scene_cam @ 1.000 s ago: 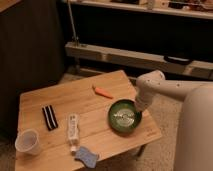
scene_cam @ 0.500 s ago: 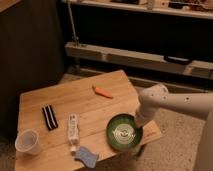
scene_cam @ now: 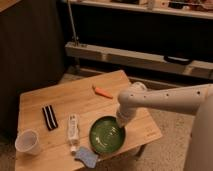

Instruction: Drag the ceramic bowl in a circle

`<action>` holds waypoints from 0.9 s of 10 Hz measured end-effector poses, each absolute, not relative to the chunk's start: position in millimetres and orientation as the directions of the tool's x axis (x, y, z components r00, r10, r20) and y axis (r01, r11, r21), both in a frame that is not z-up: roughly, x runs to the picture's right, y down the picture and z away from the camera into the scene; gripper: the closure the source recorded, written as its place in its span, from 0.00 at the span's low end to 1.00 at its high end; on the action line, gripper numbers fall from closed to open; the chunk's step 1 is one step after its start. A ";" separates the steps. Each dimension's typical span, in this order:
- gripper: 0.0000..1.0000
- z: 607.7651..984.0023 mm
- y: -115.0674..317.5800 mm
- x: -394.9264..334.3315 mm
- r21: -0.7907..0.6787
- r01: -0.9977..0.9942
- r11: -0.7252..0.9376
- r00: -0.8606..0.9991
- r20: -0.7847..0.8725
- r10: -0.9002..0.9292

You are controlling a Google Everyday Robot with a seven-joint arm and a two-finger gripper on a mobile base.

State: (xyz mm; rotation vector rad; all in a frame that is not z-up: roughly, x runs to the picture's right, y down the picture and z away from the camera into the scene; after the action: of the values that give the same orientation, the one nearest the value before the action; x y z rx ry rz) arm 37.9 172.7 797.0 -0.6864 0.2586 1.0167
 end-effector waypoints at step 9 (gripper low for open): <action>1.00 876.1 95.4 47.2 -0.262 -0.921 0.287 0.386 -0.540 0.748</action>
State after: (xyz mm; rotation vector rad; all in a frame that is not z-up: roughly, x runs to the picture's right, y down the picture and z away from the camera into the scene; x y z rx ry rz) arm 47.2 95.4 876.1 -0.5901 0.3416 1.1441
